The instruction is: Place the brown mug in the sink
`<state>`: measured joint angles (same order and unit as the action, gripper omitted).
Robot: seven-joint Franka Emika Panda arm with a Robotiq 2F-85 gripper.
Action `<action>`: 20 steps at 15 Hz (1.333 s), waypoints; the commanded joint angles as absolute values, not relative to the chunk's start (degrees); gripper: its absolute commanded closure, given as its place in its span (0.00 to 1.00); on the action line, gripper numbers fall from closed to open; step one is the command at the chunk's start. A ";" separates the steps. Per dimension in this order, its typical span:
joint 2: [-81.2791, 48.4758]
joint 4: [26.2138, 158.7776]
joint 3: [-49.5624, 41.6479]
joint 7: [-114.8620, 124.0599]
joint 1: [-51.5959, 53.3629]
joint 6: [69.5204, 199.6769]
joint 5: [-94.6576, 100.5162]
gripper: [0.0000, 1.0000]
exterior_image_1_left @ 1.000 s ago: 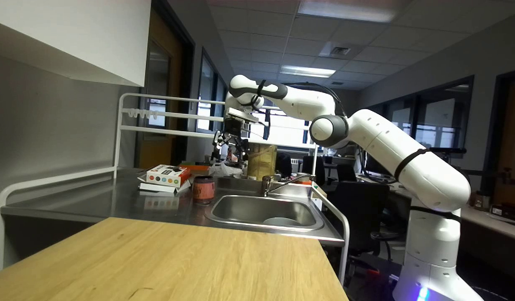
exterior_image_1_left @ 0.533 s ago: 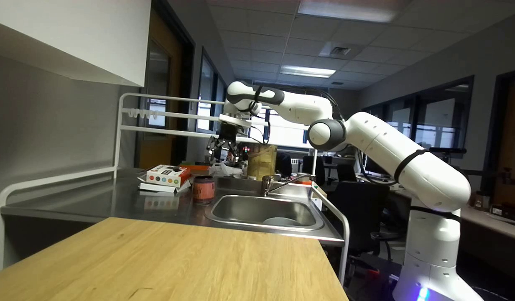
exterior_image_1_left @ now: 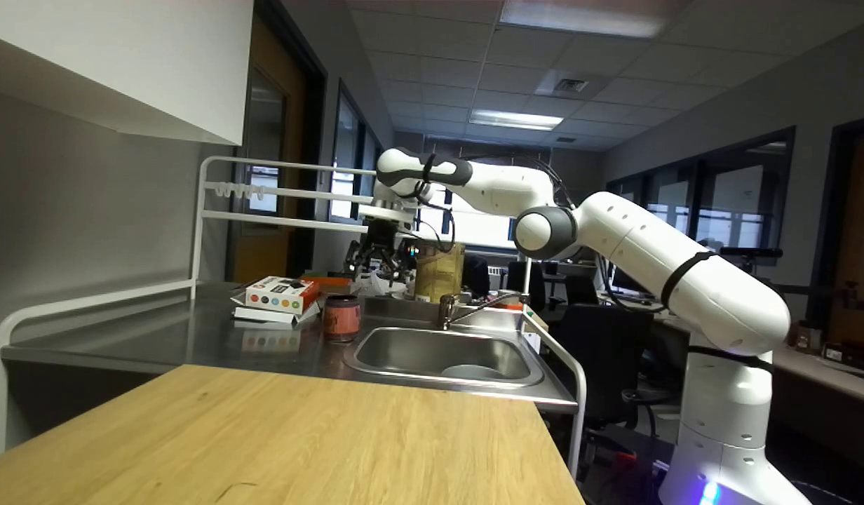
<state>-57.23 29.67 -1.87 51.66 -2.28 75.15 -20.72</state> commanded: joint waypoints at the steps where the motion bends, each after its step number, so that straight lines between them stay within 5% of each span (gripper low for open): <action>1: -59.16 27.19 -2.90 55.83 -1.66 74.34 -19.27 0.00; 20: -60.89 26.36 -4.04 57.76 -0.91 73.15 -16.51 0.00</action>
<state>-61.05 28.74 -3.84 57.22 -1.47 73.87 -17.38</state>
